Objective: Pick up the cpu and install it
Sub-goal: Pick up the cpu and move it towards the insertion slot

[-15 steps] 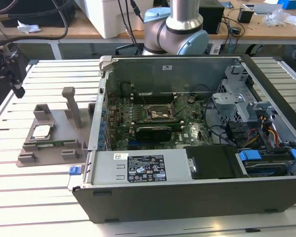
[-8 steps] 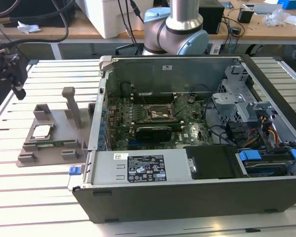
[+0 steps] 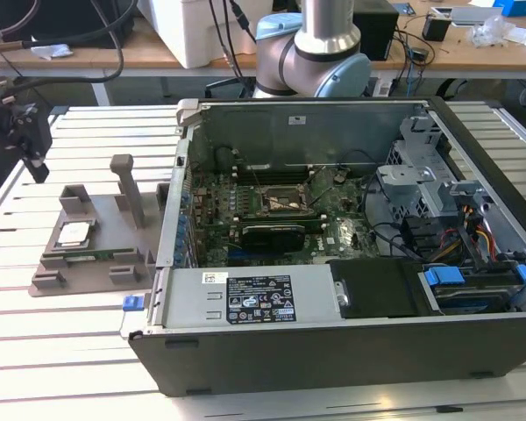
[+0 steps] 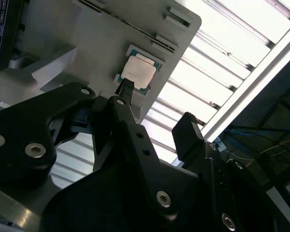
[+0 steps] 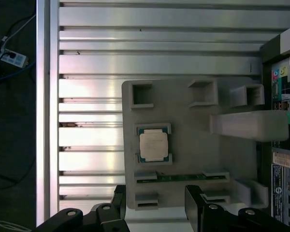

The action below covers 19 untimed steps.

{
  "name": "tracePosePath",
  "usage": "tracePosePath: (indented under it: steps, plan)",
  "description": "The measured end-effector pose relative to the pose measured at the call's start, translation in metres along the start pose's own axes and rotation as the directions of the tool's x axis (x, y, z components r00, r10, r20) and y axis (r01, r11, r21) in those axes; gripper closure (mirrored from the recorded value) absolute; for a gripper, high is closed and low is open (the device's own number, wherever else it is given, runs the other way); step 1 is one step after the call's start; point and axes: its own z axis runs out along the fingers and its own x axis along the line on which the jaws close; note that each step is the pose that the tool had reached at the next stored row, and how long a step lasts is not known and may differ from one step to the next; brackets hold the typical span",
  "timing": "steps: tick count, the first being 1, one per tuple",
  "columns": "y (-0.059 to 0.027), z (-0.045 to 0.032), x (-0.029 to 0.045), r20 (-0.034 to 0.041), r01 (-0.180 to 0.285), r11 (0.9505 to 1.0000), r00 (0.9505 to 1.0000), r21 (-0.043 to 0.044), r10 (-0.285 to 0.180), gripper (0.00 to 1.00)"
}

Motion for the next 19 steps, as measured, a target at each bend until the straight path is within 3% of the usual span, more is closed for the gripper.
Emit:
tracePosePath:
  steps: [19]
  plan:
    - [-0.0001, 0.0125, 0.0003, 0.0, 0.0, 1.0, 1.0, 0.0002, 0.0, 0.4]
